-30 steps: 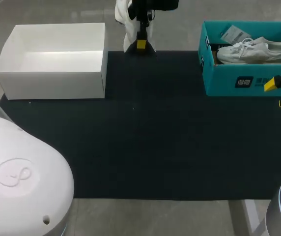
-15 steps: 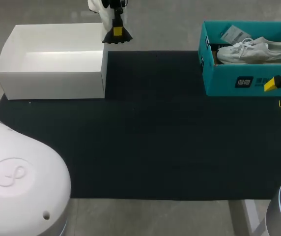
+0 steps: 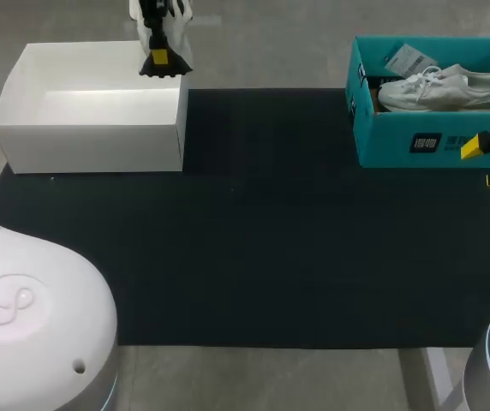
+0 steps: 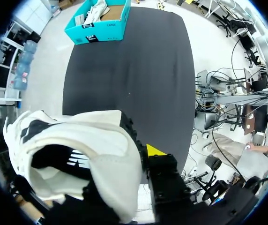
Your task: Take the shoe out of the shoebox, open the shoe tongue, remove and reinsert the insole, then place the shoe into the shoebox
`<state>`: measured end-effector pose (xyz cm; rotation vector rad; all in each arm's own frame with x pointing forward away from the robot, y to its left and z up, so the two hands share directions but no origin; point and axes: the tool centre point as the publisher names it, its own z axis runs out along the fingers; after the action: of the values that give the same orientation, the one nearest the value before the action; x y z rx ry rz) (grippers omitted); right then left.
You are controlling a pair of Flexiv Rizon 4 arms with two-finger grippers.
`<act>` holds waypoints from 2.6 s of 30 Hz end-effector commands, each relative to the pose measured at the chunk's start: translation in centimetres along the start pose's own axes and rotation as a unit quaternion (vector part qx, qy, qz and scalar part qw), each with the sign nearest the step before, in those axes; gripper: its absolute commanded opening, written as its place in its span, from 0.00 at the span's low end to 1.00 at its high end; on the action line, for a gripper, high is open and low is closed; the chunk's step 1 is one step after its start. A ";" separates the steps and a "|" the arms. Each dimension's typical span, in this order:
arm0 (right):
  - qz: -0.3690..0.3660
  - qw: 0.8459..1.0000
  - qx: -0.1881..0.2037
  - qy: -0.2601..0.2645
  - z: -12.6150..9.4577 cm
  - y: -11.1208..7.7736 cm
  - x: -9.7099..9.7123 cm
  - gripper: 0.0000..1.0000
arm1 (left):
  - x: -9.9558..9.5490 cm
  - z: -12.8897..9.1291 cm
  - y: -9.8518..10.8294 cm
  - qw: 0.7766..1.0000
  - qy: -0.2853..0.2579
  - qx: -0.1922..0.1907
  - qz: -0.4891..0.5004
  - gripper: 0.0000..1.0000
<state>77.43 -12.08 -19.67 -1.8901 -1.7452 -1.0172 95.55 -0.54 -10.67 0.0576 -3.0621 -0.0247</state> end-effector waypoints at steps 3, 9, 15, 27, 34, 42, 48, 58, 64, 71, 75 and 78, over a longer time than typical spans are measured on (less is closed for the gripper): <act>0.001 1.000 0.000 -0.001 0.0 -0.1 0.0 1.00 | -1.6 -0.6 3.7 0.998 0.019 0.009 0.055 0.00; 0.001 1.000 0.000 -0.001 0.0 -0.1 0.0 1.00 | -2.3 -0.3 6.8 0.997 -0.008 -0.018 0.070 0.00; 0.001 1.000 0.000 -0.001 0.0 -0.1 0.0 1.00 | -2.2 0.2 9.4 0.997 -0.008 -0.037 0.069 0.00; 0.001 1.000 0.000 -0.001 0.0 -0.1 0.0 1.00 | -2.6 -0.1 15.2 0.998 0.028 -0.025 0.041 0.00; 0.001 1.000 0.000 -0.001 0.0 -0.1 0.0 1.00 | -2.6 -0.1 15.2 0.998 0.028 -0.025 0.041 0.00; 0.001 1.000 0.000 -0.001 0.0 -0.1 0.0 1.00 | -2.3 0.5 16.2 0.999 0.021 -0.010 0.049 0.00; 0.001 1.000 0.000 -0.001 0.0 -0.1 0.0 1.00 | -2.5 2.0 19.9 0.999 0.021 -0.008 0.049 0.00; 0.001 1.000 0.000 -0.001 0.0 -0.1 0.0 1.00 | -4.2 3.0 25.1 0.990 0.031 -0.036 0.135 0.00; 0.001 1.000 0.000 -0.001 0.0 -0.1 0.0 1.00 | -5.7 3.3 28.3 0.980 0.013 -0.066 0.186 0.00; 0.001 1.000 0.000 -0.001 0.0 -0.1 0.0 1.00 | -7.7 3.4 29.9 0.961 0.025 -0.081 0.264 0.00; 0.001 1.000 0.000 -0.001 0.0 -0.1 0.0 1.00 | -8.9 3.4 30.2 0.958 0.028 -0.061 0.278 0.00; 0.001 1.000 0.000 -0.001 0.0 -0.1 0.0 1.00 | -9.9 3.5 30.5 0.958 0.030 -0.045 0.283 0.00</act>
<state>77.43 -12.09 -19.67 -1.8903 -1.7450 -1.0171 102.30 29.64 -14.53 -0.8094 -2.9125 -0.1834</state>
